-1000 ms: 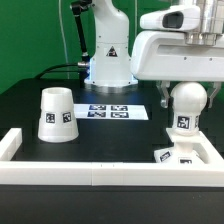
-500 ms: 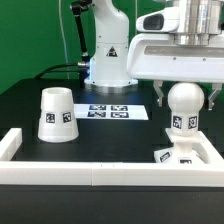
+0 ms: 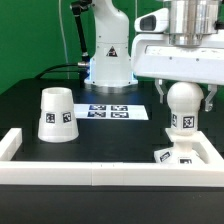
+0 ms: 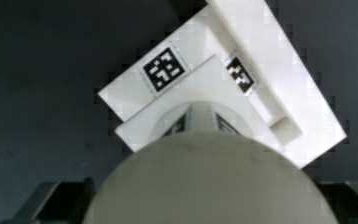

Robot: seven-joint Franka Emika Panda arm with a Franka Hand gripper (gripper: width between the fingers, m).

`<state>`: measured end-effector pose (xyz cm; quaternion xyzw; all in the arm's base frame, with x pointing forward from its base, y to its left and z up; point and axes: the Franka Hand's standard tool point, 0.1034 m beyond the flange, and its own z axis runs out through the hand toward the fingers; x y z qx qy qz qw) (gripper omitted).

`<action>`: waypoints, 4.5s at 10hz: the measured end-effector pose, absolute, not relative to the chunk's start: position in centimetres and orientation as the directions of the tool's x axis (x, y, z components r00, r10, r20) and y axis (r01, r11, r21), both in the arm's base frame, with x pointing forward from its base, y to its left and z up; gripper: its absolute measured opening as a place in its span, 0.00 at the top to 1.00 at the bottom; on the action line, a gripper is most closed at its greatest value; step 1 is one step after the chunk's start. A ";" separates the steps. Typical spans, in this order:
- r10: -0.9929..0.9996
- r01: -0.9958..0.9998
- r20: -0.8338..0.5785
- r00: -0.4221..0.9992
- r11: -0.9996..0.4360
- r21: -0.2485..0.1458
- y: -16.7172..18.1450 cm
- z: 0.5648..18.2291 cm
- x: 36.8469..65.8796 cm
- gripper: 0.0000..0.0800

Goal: Assemble lamp

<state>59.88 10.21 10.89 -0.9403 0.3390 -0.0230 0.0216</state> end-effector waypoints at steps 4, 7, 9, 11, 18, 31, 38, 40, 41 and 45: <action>-0.847 -0.846 -0.031 0.531 -0.528 -0.071 10.5 11.0 59.7 0.28; -0.962 -0.967 -0.105 0.251 -0.244 -0.072 10.8 10.9 59.8 0.28; -0.985 -0.993 -0.137 0.106 -0.099 -0.058 10.7 10.8 59.9 0.28; -0.985 -0.999 -0.169 -0.020 0.024 -0.023 11.1 10.7 60.1 0.28; -0.875 -0.882 -0.116 0.470 -0.463 -0.083 12.2 10.9 59.8 0.13; 0.203 0.207 0.057 0.977 -0.976 -0.069 11.1 12.0 60.6 0.13; 0.723 0.724 0.052 0.689 -0.690 -0.002 10.1 11.9 60.8 0.13; 0.827 0.827 0.033 0.561 -0.562 0.016 10.8 11.6 60.5 0.13; 0.859 0.859 0.031 0.511 -0.512 0.019 10.7 11.5 60.6 0.13; 0.986 0.985 -0.004 0.168 -0.168 0.039 9.9 11.5 60.7 0.13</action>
Offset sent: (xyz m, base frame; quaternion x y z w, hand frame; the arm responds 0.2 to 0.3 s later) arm 0.0008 0.0006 0.0034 -0.0062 -0.0457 0.2442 0.9686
